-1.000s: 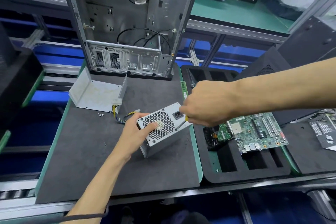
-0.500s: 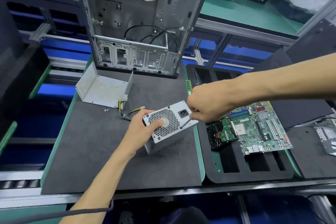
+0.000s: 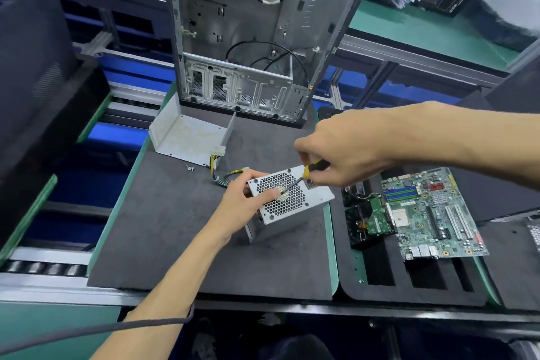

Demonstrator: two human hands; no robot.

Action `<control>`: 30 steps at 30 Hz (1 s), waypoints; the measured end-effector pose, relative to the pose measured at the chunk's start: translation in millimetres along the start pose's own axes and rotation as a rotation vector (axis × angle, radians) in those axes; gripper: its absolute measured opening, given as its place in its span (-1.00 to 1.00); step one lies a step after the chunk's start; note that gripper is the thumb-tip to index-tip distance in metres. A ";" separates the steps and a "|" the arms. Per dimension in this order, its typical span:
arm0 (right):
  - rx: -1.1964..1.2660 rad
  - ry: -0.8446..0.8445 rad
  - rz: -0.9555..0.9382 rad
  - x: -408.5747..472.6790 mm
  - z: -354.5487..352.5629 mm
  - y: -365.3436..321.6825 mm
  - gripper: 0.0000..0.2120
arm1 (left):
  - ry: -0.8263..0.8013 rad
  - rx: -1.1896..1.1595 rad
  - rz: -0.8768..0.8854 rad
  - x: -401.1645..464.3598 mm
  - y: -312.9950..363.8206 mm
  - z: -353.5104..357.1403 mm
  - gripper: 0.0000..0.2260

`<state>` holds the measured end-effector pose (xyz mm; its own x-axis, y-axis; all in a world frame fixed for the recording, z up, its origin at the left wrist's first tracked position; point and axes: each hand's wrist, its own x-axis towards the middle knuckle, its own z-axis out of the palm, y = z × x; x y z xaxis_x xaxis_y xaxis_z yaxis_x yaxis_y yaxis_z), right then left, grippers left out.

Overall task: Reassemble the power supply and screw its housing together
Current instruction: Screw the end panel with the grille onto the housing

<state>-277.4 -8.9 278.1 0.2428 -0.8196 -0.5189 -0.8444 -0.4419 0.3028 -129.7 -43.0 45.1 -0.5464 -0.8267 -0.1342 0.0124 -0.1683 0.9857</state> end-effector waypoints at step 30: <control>0.370 0.004 0.047 -5.6 36.0 -11.5 -0.79 | 0.018 -0.003 0.038 -1.7 -2.8 2.3 -0.80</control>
<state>-286.3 14.0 248.7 0.2008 -0.8377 -0.5078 -0.9700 -0.2424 0.0164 -130.7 -39.9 42.9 -0.5307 -0.8418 -0.0986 0.0351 -0.1381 0.9898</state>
